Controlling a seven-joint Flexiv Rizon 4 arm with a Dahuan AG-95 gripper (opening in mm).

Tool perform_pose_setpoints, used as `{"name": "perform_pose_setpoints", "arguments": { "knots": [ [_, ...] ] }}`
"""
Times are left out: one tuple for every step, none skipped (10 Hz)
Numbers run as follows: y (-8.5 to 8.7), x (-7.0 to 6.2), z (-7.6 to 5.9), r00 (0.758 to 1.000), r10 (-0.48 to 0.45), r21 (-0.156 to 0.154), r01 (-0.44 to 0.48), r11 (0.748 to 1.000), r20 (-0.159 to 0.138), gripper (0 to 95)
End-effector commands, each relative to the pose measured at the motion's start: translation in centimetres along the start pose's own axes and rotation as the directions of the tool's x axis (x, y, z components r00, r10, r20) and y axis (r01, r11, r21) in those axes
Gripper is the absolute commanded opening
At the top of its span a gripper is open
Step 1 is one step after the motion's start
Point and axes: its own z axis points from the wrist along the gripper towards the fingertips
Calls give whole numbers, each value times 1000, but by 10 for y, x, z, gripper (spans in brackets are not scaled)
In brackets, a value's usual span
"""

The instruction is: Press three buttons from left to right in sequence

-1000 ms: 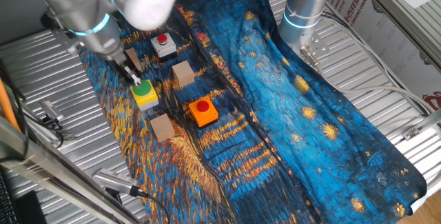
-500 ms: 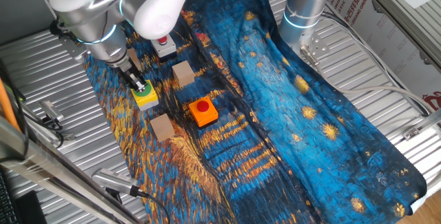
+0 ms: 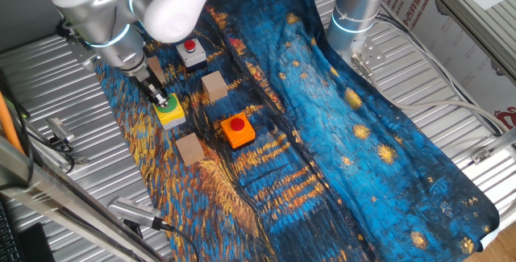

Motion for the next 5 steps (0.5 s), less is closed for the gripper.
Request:
{"name": "perform_pose_setpoints", "arguments": {
  "knots": [
    [21, 5, -18, 1000, -4, 101, 7, 995, -29, 0],
    [33, 9, -14, 1000, 15, 105, -13, 994, -24, 0],
    [46, 14, -8, 999, 34, 112, -33, 993, -12, 0],
    [62, 23, 1, 998, 58, 115, -58, 992, 0, 0],
    [74, 31, 10, 997, 78, 112, -78, 991, 5, 0]
  ]
}}
